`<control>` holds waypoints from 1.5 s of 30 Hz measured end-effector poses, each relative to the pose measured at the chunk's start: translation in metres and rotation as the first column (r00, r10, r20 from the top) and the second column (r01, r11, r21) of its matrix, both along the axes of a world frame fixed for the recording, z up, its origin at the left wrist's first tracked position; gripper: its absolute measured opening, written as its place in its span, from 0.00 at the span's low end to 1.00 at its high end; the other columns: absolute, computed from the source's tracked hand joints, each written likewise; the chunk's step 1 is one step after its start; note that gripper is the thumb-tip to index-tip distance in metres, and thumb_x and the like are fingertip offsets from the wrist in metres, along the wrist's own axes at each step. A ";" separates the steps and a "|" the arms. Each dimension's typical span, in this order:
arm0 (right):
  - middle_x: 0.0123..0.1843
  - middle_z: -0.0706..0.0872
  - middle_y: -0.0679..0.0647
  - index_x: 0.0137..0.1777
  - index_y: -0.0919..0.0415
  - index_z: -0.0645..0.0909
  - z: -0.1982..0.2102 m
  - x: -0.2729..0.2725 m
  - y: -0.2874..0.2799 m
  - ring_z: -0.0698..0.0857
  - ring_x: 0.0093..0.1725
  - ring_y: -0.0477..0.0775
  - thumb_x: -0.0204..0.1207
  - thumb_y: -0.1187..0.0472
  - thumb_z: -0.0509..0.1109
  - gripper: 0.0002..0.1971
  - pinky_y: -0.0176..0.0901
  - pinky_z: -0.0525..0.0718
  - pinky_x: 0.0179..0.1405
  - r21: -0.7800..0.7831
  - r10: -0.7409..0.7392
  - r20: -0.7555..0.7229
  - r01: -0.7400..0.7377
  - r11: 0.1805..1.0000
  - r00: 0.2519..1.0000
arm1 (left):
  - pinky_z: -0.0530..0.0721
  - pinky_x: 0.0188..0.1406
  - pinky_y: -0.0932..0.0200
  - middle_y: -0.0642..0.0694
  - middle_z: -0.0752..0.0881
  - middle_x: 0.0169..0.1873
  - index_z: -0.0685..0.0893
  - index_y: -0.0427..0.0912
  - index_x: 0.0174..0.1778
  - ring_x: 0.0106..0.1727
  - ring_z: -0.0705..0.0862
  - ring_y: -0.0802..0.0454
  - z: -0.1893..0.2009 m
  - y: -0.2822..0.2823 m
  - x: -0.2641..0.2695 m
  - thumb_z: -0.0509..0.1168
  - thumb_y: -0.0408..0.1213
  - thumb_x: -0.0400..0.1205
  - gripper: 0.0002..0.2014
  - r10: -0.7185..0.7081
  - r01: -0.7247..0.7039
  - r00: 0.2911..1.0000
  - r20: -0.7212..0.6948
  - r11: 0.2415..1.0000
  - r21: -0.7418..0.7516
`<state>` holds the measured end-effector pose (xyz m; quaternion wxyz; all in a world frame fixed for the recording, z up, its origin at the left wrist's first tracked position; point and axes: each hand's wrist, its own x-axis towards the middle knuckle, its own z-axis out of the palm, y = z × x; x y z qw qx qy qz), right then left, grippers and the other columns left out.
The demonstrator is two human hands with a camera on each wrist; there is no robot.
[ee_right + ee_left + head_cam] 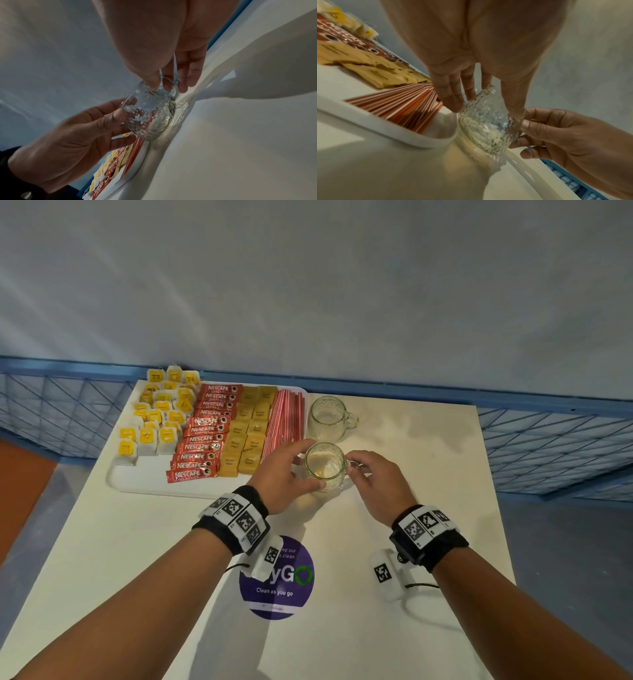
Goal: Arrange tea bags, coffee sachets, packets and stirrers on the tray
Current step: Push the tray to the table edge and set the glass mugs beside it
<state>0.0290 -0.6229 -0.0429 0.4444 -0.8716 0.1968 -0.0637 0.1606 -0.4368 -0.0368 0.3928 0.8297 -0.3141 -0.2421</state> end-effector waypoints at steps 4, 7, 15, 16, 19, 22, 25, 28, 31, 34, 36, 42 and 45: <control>0.64 0.89 0.51 0.69 0.56 0.85 -0.005 0.006 -0.004 0.88 0.58 0.53 0.87 0.62 0.68 0.13 0.55 0.88 0.61 0.003 -0.005 -0.006 0.005 1.000 1.000 | 0.90 0.54 0.50 0.56 0.81 0.67 0.75 0.59 0.78 0.61 0.83 0.59 -0.009 -0.006 0.006 0.83 0.47 0.71 0.39 -0.001 0.001 1.000 0.007 1.000 0.004; 0.63 0.89 0.50 0.69 0.56 0.85 -0.007 0.006 -0.006 0.88 0.58 0.53 0.87 0.62 0.69 0.13 0.54 0.87 0.61 0.012 -0.011 0.002 0.011 1.000 1.000 | 0.90 0.55 0.51 0.55 0.81 0.67 0.75 0.58 0.78 0.61 0.83 0.58 -0.011 -0.008 0.008 0.83 0.46 0.71 0.39 -0.007 0.007 1.000 0.007 1.000 0.005; 0.62 0.89 0.48 0.68 0.55 0.85 -0.011 0.006 -0.009 0.88 0.56 0.51 0.86 0.60 0.70 0.13 0.53 0.88 0.59 -0.009 0.016 0.025 -0.015 1.000 1.000 | 0.88 0.53 0.57 0.55 0.81 0.66 0.74 0.55 0.80 0.60 0.83 0.58 -0.012 -0.007 0.013 0.83 0.48 0.71 0.41 -0.031 0.031 1.000 0.005 1.000 0.001; 0.61 0.89 0.48 0.68 0.54 0.86 -0.009 0.006 -0.010 0.88 0.56 0.50 0.86 0.59 0.70 0.13 0.52 0.88 0.59 -0.019 0.025 0.025 -0.024 1.000 0.999 | 0.88 0.54 0.58 0.56 0.81 0.66 0.74 0.55 0.80 0.60 0.83 0.59 -0.009 -0.006 0.013 0.83 0.50 0.70 0.41 -0.040 0.040 0.999 -0.005 0.999 0.004; 0.60 0.89 0.48 0.66 0.54 0.87 0.002 0.010 -0.018 0.88 0.56 0.47 0.85 0.56 0.71 0.12 0.45 0.87 0.57 -0.022 0.014 0.053 -0.013 1.000 0.998 | 0.86 0.54 0.62 0.58 0.80 0.66 0.74 0.53 0.80 0.61 0.82 0.62 0.001 -0.006 0.017 0.77 0.58 0.72 0.40 -0.011 0.009 0.998 -0.056 1.000 -0.023; 0.60 0.89 0.47 0.66 0.53 0.87 0.014 0.024 -0.030 0.88 0.57 0.45 0.85 0.53 0.72 0.12 0.39 0.85 0.54 -0.023 -0.035 0.085 0.037 0.999 0.996 | 0.81 0.48 0.69 0.58 0.83 0.63 0.77 0.52 0.76 0.59 0.84 0.63 0.009 -0.011 0.028 0.70 0.56 0.79 0.30 0.090 -0.092 0.995 -0.035 0.995 -0.050; 0.60 0.89 0.48 0.66 0.53 0.87 0.019 0.043 -0.042 0.88 0.55 0.46 0.85 0.54 0.72 0.12 0.42 0.85 0.56 -0.091 -0.030 0.086 0.038 0.995 0.996 | 0.80 0.48 0.68 0.56 0.85 0.63 0.78 0.52 0.74 0.56 0.84 0.63 0.011 -0.021 0.044 0.70 0.51 0.83 0.23 0.145 -0.144 0.989 0.029 0.989 -0.044; 0.61 0.89 0.50 0.67 0.54 0.87 0.018 0.063 -0.050 0.88 0.54 0.50 0.85 0.57 0.72 0.13 0.48 0.86 0.58 -0.153 -0.024 0.074 0.035 0.988 0.997 | 0.86 0.54 0.60 0.54 0.85 0.64 0.77 0.51 0.77 0.57 0.85 0.59 0.010 -0.032 0.059 0.70 0.51 0.83 0.25 0.102 -0.105 0.987 0.126 0.994 0.011; 0.62 0.89 0.54 0.68 0.56 0.88 0.016 0.078 -0.053 0.88 0.55 0.53 0.85 0.58 0.72 0.14 0.51 0.86 0.60 -0.211 -0.011 0.043 0.020 0.977 0.999 | 0.87 0.57 0.56 0.52 0.84 0.68 0.73 0.52 0.80 0.60 0.85 0.55 0.009 -0.041 0.070 0.70 0.50 0.83 0.29 0.075 -0.083 0.987 0.141 0.995 0.054; 0.61 0.91 0.56 0.66 0.57 0.89 0.013 0.087 -0.055 0.89 0.54 0.56 0.85 0.60 0.71 0.12 0.48 0.86 0.58 -0.245 -0.001 0.020 0.006 0.969 1.000 | 0.81 0.49 0.67 0.54 0.84 0.68 0.74 0.51 0.81 0.59 0.84 0.57 0.007 -0.047 0.077 0.71 0.48 0.83 0.29 0.063 -0.071 0.991 0.118 0.995 0.067; 0.60 0.92 0.56 0.64 0.58 0.90 0.011 0.090 -0.056 0.89 0.54 0.57 0.85 0.61 0.71 0.11 0.49 0.86 0.58 -0.257 -0.004 0.026 0.010 0.966 1.000 | 0.78 0.47 0.69 0.54 0.85 0.66 0.75 0.51 0.79 0.58 0.84 0.58 0.005 -0.050 0.079 0.71 0.47 0.83 0.27 0.057 -0.065 0.991 0.122 0.996 0.066; 0.60 0.92 0.55 0.63 0.58 0.91 0.008 0.093 -0.059 0.89 0.55 0.56 0.85 0.61 0.71 0.11 0.45 0.84 0.58 -0.257 -0.009 0.036 0.018 0.966 0.999 | 0.77 0.46 0.72 0.57 0.85 0.59 0.79 0.52 0.75 0.56 0.85 0.59 -0.001 -0.052 0.080 0.73 0.46 0.82 0.24 0.101 -0.103 0.990 0.098 0.994 0.019; 0.61 0.92 0.55 0.63 0.57 0.91 0.007 0.093 -0.060 0.89 0.55 0.55 0.85 0.61 0.71 0.11 0.43 0.83 0.57 -0.258 -0.008 0.038 0.017 0.966 0.999 | 0.78 0.46 0.71 0.57 0.85 0.60 0.79 0.52 0.75 0.56 0.84 0.59 -0.003 -0.052 0.081 0.73 0.46 0.82 0.24 0.097 -0.099 0.990 0.099 0.995 0.020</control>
